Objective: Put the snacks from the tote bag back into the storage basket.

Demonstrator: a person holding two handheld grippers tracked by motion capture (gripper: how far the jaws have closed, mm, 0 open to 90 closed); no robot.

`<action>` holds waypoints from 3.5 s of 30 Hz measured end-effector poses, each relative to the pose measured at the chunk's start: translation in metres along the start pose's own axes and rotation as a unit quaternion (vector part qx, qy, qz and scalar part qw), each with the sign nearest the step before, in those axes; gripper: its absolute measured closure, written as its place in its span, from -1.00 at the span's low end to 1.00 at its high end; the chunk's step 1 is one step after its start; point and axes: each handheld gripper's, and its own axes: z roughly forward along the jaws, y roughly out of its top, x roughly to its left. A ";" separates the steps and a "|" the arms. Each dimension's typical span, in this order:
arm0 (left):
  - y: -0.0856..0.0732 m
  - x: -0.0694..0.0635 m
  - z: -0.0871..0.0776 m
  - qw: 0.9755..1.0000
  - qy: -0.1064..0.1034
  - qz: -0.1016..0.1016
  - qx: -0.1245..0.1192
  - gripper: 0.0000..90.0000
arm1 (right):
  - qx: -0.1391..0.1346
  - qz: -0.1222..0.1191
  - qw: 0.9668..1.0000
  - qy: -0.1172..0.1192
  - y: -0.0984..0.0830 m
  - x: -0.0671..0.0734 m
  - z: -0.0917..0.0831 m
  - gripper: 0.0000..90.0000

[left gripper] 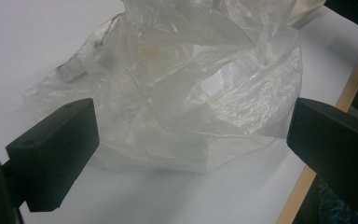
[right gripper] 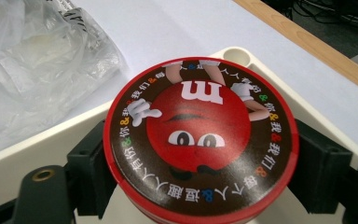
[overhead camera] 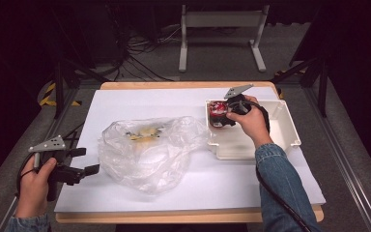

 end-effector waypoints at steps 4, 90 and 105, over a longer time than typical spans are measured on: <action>0.000 0.000 0.001 1.000 0.000 0.001 0.000 -0.93 | 0.006 0.001 1.000 0.000 -0.003 0.000 0.003 -0.54; -0.008 -0.002 0.019 0.998 -0.027 0.033 -0.041 -0.94 | -0.075 0.027 0.996 0.047 -0.025 0.089 -0.132 -0.95; -0.015 -0.011 0.030 0.997 -0.049 0.053 -0.033 -0.94 | -0.107 0.036 0.992 0.048 -0.070 0.117 -0.127 -0.96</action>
